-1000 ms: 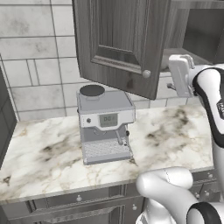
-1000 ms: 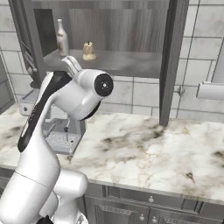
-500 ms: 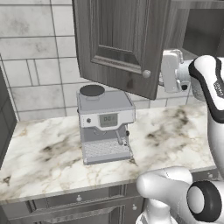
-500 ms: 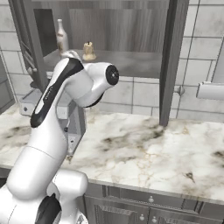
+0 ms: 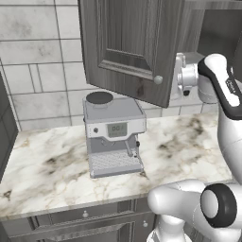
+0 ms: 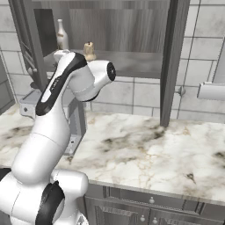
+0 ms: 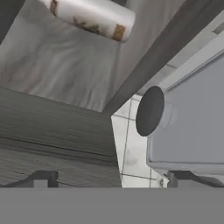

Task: Get the candle and the liquor from the cabinet and move them to the dining counter.

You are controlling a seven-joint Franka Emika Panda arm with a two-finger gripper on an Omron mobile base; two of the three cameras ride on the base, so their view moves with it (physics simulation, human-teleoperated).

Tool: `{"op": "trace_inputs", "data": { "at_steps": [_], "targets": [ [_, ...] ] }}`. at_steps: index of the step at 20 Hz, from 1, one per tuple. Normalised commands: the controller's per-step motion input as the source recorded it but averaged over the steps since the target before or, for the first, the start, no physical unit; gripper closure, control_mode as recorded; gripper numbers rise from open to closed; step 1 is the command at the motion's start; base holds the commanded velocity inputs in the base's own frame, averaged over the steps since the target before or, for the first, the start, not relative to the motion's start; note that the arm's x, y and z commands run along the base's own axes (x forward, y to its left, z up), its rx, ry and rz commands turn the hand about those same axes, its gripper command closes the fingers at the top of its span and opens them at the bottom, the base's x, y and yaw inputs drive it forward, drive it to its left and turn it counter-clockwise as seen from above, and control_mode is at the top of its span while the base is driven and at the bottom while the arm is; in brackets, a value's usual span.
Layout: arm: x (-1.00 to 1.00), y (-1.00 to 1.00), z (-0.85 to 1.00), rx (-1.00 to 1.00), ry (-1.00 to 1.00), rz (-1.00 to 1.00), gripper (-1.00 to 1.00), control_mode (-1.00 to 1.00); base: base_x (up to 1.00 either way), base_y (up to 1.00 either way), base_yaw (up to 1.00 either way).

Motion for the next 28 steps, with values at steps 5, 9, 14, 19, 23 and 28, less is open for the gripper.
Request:
{"op": "trace_inputs", "data": {
  "at_steps": [5,9,14,19,23,28],
  "targets": [
    [-0.66,0.60,0.00,0.00,0.00,0.24,-1.00,-1.00,0.00,0.00,0.00],
    [-0.78,0.60,0.01,0.00,0.00,0.24,-1.00,-1.00,0.00,0.00,0.00],
    [-0.73,0.62,0.03,0.00,0.00,0.23,-1.00,-1.00,0.00,0.00,0.00],
    [-0.54,0.66,0.01,0.00,0.00,0.21,-1.00,-1.00,0.00,0.00,0.00],
    [-0.29,0.65,0.00,0.00,0.00,0.17,-1.00,-1.00,0.00,0.00,0.00],
    [-0.10,0.30,-0.02,-0.01,0.00,0.05,-1.00,-1.00,0.00,0.00,0.00]
  ]
}}
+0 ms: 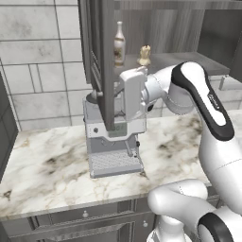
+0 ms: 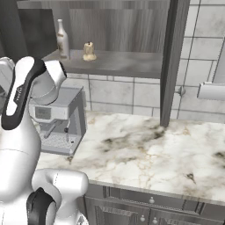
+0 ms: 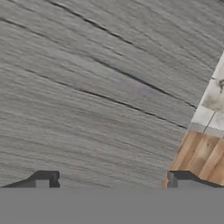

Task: Get the candle and the liquor from the cabinet and move them to the dining counter.

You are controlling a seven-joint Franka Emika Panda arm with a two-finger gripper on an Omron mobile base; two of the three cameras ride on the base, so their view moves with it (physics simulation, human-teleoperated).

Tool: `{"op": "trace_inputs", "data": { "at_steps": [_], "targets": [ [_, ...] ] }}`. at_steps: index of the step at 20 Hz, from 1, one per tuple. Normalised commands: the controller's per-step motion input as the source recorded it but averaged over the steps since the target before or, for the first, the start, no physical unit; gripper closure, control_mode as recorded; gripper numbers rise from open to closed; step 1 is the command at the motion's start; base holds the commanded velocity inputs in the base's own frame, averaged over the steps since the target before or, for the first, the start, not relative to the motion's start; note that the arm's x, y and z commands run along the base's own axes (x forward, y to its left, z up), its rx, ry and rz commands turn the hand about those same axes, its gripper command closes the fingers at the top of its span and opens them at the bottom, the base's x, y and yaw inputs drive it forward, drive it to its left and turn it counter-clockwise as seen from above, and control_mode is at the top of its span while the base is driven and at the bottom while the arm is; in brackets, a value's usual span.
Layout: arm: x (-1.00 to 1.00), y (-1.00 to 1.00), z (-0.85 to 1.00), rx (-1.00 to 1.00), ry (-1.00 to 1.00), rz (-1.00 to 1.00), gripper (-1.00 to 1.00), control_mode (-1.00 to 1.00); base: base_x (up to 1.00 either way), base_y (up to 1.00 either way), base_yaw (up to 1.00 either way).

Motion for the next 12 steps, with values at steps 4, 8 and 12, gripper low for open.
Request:
{"op": "trace_inputs", "data": {
  "at_steps": [4,8,12],
  "targets": [
    [0.00,0.03,-0.08,-0.06,0.00,0.00,-1.00,-1.00,0.00,0.00,0.00],
    [0.01,-0.15,0.00,-0.12,-0.11,0.00,-1.00,-1.00,0.00,0.00,0.00],
    [0.00,-0.52,0.05,-0.14,-0.23,0.00,-1.00,-1.00,0.00,0.00,0.00]
  ]
}}
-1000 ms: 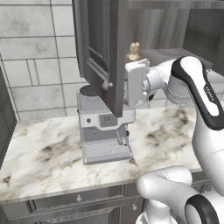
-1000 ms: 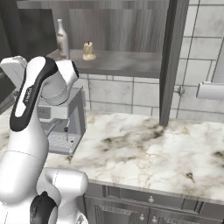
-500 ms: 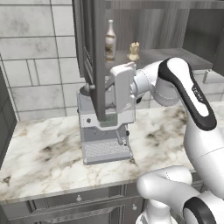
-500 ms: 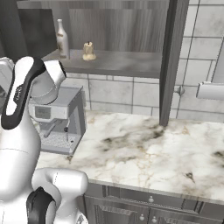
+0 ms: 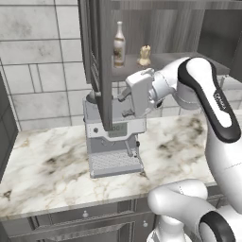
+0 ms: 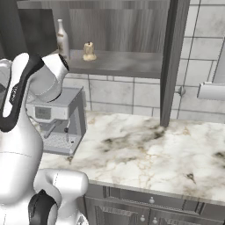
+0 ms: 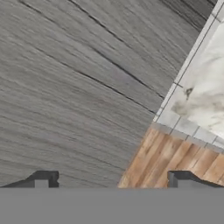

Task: Get the candle and the liquor from the cabinet and move them to the dining counter.

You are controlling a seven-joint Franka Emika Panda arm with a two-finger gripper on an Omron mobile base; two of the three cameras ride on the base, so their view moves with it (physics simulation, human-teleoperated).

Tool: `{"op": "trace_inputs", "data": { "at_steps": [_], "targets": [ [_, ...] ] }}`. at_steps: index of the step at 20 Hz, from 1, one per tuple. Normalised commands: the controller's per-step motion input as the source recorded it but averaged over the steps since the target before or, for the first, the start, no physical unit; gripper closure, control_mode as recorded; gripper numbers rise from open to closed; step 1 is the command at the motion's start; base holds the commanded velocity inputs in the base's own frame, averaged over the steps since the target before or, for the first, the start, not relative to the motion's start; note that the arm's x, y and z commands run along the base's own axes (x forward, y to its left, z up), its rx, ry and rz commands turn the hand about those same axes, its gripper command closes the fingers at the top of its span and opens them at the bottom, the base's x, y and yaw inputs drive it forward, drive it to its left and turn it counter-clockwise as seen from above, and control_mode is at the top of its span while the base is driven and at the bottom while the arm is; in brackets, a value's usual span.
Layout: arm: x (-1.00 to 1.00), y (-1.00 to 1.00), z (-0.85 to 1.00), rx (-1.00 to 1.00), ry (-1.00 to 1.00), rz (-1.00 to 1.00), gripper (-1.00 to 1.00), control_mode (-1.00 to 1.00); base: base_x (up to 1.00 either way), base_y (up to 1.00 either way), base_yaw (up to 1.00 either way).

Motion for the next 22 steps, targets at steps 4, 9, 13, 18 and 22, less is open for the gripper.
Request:
{"op": "trace_inputs", "data": {
  "at_steps": [4,9,13,18,22],
  "targets": [
    [0.00,-0.59,0.10,-0.14,-0.26,-0.01,-1.00,-1.00,0.00,0.00,0.00],
    [0.03,-0.58,0.12,-0.14,-0.27,-0.05,-1.00,-1.00,0.00,0.00,0.00],
    [0.09,-0.42,0.00,-0.11,-0.25,-0.18,-1.00,-1.00,0.00,0.00,0.00],
    [0.00,-0.30,0.00,-0.08,-0.29,-0.32,-1.00,-1.00,0.00,0.00,0.00],
    [0.00,-0.27,0.00,-0.01,-0.25,-0.35,-1.00,-1.00,0.00,0.00,0.00]
  ]
}}
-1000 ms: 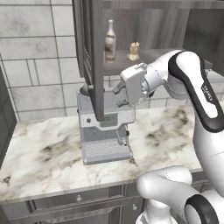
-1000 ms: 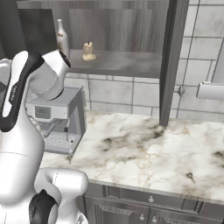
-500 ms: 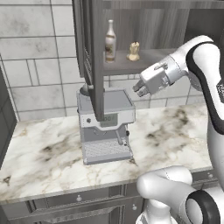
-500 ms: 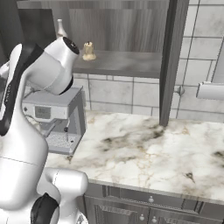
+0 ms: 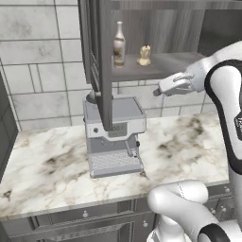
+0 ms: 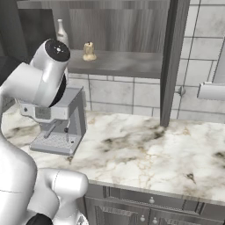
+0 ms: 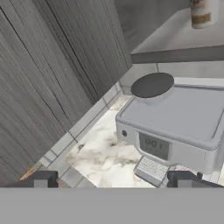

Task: Get the candle and the liquor from the cabinet and move them to the dining counter.

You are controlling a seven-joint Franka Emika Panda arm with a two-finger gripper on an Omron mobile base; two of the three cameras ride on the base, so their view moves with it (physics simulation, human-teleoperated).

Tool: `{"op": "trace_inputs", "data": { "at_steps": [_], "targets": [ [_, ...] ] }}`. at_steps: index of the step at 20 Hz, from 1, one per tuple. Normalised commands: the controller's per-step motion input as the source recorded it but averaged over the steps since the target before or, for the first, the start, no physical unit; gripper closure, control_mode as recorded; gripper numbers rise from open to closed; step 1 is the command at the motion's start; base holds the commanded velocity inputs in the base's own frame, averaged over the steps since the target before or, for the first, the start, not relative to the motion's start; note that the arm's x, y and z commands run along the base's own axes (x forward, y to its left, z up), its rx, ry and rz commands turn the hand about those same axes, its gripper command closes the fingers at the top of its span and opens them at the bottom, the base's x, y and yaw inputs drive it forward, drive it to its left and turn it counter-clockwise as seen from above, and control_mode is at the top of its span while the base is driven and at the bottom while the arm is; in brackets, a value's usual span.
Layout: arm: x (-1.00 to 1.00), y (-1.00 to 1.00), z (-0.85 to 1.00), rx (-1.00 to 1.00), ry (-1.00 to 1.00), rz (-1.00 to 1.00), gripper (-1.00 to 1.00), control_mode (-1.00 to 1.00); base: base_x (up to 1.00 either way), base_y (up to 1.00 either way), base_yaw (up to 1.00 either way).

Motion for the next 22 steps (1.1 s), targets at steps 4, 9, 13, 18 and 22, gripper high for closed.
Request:
{"op": "trace_inputs", "data": {
  "at_steps": [4,9,13,18,22],
  "targets": [
    [0.02,-0.31,0.09,0.00,-0.16,-0.30,-1.00,-1.00,0.00,0.00,0.00],
    [0.17,-0.40,0.43,0.00,-0.08,-0.16,-1.00,-1.00,0.00,0.00,0.00],
    [0.32,-0.45,0.50,0.00,-0.02,-0.11,-1.00,-1.00,0.00,0.00,0.00],
    [0.39,-0.33,0.26,-0.02,0.00,-0.10,-1.00,-1.00,0.00,0.00,0.00],
    [0.45,-0.06,0.01,-0.03,-0.02,-0.13,-1.00,-1.00,0.00,0.00,0.00]
  ]
}}
